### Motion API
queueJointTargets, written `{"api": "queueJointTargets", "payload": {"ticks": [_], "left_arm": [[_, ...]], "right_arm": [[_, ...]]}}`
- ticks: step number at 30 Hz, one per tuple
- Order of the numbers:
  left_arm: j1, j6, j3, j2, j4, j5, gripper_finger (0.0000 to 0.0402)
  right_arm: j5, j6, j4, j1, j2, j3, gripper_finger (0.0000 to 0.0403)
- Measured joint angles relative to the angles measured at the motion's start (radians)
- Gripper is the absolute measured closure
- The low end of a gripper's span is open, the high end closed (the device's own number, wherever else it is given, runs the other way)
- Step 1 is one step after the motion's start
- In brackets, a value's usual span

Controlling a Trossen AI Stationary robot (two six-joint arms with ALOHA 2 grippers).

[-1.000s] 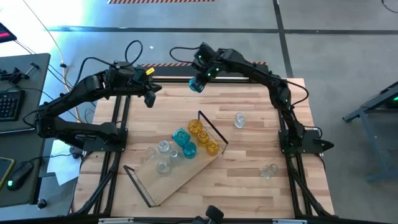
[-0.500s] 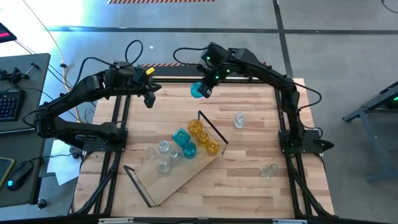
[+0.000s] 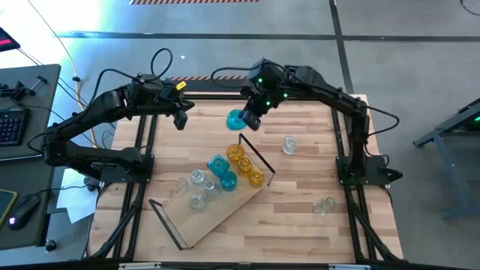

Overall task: Sort vases onto shelf
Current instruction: Put the blue vase on the shelf aligned with the other blue vases

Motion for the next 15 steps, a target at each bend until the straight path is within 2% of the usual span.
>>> {"api": "queueJointTargets", "payload": {"ticks": [8,15], "left_arm": [[0.0,0.0,0.0,0.0,0.0,0.0,0.0402],[0.0,0.0,0.0,0.0,-0.006,0.003,0.0402]], "right_arm": [[-0.022,0.094,0.001,0.133,-0.004,0.0,0.0403],[0.089,0.238,0.025,0.255,-0.004,0.0,0.0403]]}}
